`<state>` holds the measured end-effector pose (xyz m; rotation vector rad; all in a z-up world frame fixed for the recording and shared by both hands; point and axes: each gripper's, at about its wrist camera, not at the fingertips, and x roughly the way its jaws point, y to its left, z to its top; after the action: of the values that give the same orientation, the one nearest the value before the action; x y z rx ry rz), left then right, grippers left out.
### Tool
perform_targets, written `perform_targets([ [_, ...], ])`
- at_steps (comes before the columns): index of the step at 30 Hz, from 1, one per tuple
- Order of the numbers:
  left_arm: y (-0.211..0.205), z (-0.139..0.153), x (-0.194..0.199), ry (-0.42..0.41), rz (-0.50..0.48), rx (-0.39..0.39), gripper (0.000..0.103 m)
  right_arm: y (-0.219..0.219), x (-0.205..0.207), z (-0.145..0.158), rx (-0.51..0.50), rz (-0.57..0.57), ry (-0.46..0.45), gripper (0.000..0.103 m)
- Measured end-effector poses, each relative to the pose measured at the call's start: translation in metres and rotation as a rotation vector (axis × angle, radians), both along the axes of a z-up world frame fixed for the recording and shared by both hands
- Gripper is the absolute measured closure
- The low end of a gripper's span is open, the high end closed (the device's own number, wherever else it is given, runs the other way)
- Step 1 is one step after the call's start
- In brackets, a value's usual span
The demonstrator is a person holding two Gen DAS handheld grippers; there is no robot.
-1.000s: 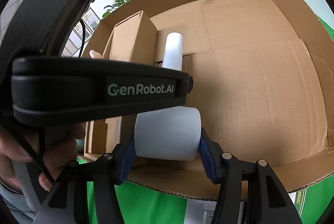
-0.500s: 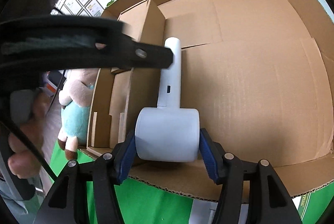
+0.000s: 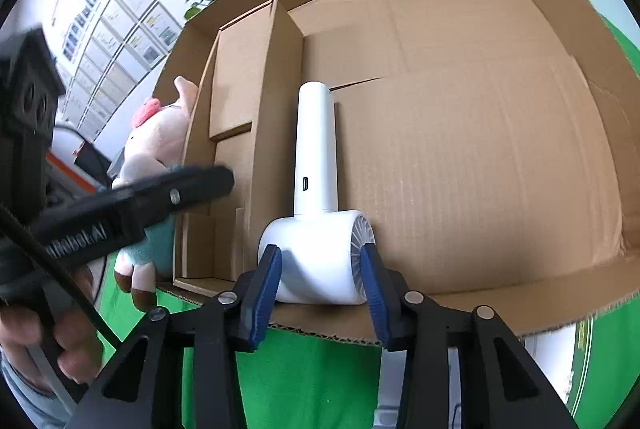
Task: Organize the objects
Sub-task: 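Open the right tool to release the fan and withdraw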
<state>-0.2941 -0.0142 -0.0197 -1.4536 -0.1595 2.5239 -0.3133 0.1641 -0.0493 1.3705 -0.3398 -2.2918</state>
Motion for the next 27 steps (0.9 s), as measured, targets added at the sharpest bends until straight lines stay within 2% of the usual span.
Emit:
perform_targets([
  [3,-0.003,-0.006,0.008,0.016,0.002,0.012,0.067,0.004,-0.003,-0.011,-0.030,-0.026,-0.034,0.066],
  [8,-0.004,-0.007,0.015,0.021,0.002,0.014,0.067,-0.004,-0.007,-0.016,-0.015,-0.022,-0.029,0.065],
  [9,-0.003,-0.008,0.017,0.023,0.001,0.009,0.067,-0.004,-0.005,-0.013,0.004,-0.027,-0.010,0.062],
  [10,-0.003,-0.007,0.019,0.028,0.000,0.002,0.067,-0.005,-0.002,-0.011,0.018,-0.030,0.012,0.057],
  [12,-0.003,-0.008,0.024,0.037,0.006,-0.022,0.067,-0.006,0.006,-0.001,0.062,-0.033,0.089,0.022],
  [14,-0.004,-0.003,0.032,0.073,0.027,-0.026,0.067,-0.003,0.026,0.013,0.117,-0.035,0.211,0.001],
  [16,-0.002,0.009,0.049,0.168,0.060,-0.066,0.067,0.002,0.047,0.024,0.187,-0.044,0.317,0.000],
  [18,0.003,0.022,0.068,0.286,0.078,-0.119,0.052,0.006,0.064,0.029,0.227,-0.053,0.367,0.000],
  [19,0.007,0.030,0.081,0.354,0.099,-0.148,0.028,0.007,0.070,0.030,0.228,-0.060,0.382,0.000],
  [20,0.008,0.035,0.091,0.402,0.120,-0.166,0.013,0.008,0.077,0.033,0.227,-0.070,0.403,0.000],
  [21,0.011,0.042,0.104,0.462,0.144,-0.178,0.012,0.014,0.089,0.036,0.236,-0.084,0.430,0.000],
  [24,0.016,0.049,0.124,0.511,0.182,-0.183,0.012,0.029,0.125,0.051,0.259,-0.102,0.516,0.000],
  [27,0.020,0.049,0.135,0.527,0.233,-0.206,0.012,0.046,0.141,0.057,0.238,-0.114,0.504,0.000],
])
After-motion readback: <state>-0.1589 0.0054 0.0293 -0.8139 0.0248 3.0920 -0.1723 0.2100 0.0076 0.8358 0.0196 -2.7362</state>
